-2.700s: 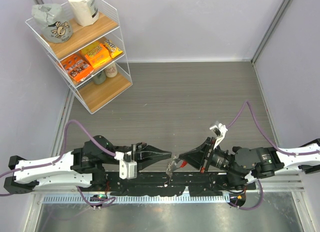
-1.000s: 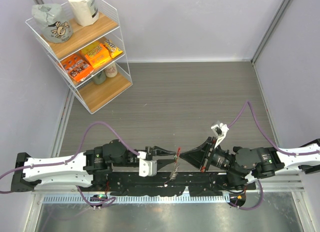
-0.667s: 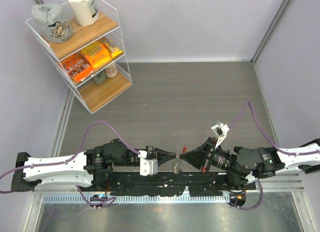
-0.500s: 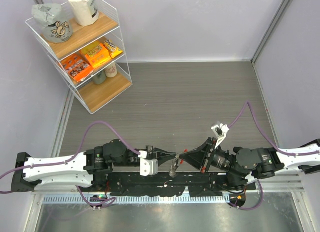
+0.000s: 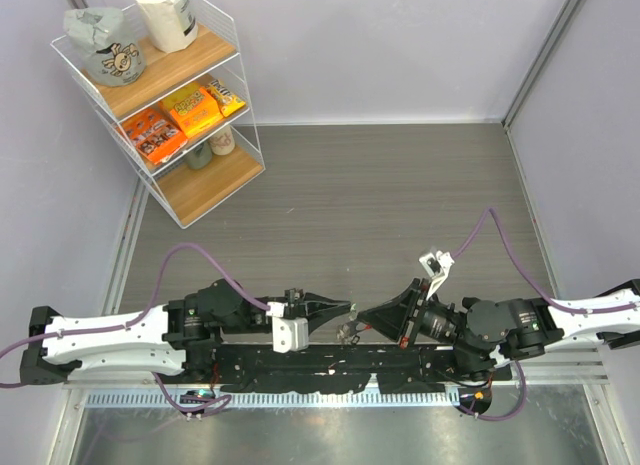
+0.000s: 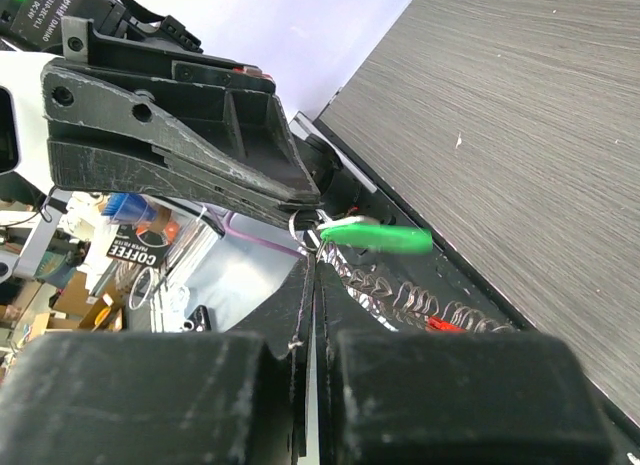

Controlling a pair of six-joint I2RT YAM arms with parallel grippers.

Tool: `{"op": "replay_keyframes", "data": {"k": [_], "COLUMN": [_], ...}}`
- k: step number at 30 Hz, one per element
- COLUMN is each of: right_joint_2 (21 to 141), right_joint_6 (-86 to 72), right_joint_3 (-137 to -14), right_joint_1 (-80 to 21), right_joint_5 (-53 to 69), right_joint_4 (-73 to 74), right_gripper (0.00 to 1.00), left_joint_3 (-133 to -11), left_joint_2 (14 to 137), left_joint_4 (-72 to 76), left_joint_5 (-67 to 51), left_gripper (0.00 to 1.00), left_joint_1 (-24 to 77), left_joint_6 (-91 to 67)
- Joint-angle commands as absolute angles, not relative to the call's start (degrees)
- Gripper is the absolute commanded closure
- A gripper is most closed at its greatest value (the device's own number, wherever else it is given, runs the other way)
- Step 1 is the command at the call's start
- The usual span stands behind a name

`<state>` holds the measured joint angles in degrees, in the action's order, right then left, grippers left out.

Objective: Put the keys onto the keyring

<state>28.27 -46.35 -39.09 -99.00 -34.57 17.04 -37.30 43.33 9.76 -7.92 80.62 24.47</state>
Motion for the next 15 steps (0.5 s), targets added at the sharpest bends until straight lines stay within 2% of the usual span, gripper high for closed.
{"op": "replay_keyframes", "data": {"k": [1, 15], "right_joint_2": [28.7, 29.8], "right_joint_6": [-48.2, -48.3], "right_joint_3": [-39.1, -39.0], "right_joint_1": [-99.2, -99.2], "right_joint_5": [-34.4, -33.1], "right_joint_4": [14.9, 13.4], "right_gripper": [0.95, 0.94], "left_joint_3": [-38.8, -38.7], "left_joint_2": [42.5, 43.1], "left_joint_4": [16.1, 16.3], "left_joint_5": [-7.1, -7.1], "left_gripper": [1.00, 1.00], "left_joint_1": [80.9, 80.9], "left_joint_6": [25.2, 25.2]}}
